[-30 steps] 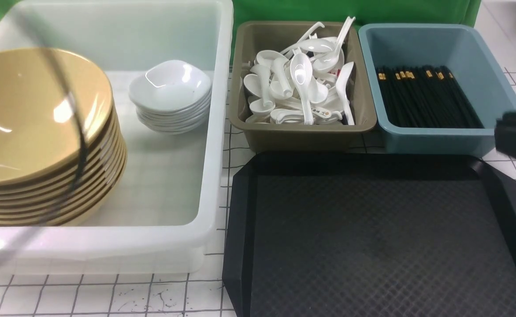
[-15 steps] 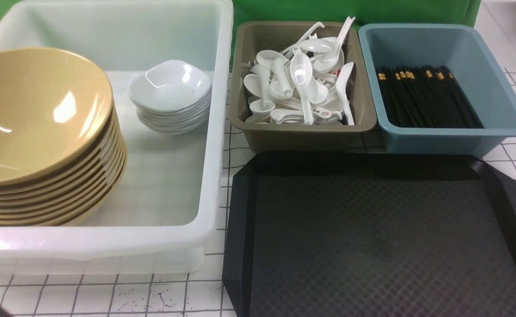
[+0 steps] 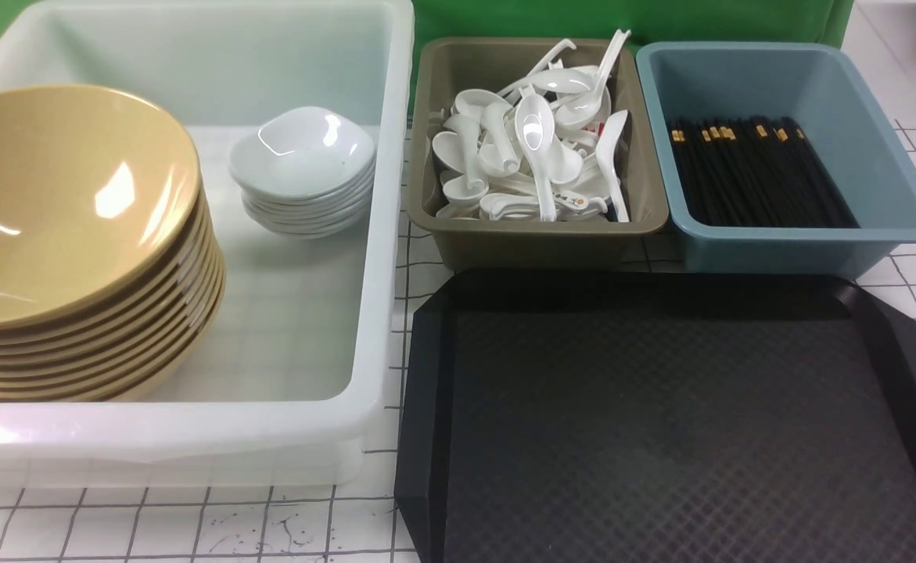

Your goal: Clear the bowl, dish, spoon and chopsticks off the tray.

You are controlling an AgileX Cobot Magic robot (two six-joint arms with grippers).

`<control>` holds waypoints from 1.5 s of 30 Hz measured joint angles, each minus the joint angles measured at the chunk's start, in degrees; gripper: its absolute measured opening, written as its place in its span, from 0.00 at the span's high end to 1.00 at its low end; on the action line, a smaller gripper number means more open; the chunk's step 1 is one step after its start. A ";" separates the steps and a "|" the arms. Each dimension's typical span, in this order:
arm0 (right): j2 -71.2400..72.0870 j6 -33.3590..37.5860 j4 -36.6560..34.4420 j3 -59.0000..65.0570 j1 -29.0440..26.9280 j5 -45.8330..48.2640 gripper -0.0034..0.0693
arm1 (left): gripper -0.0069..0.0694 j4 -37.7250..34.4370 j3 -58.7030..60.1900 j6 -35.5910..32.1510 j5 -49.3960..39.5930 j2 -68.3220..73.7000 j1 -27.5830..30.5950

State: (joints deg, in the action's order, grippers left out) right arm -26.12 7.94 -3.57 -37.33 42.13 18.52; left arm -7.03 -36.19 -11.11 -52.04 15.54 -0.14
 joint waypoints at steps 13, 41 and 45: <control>5.54 2.73 0.82 9.24 -4.51 -7.79 0.88 | 0.92 0.00 0.00 0.00 -0.01 0.00 0.00; 26.79 -15.27 8.33 38.96 -44.86 -0.96 0.90 | 0.92 0.00 0.00 0.21 -0.06 0.00 0.00; 26.79 -15.22 8.33 38.96 -44.86 -0.83 0.90 | 0.92 0.00 0.00 0.21 -0.06 0.00 0.00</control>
State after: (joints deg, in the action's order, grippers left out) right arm 0.68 -7.28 4.76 1.63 -2.73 17.69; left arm -7.03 -36.19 -10.89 -52.10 15.54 -0.14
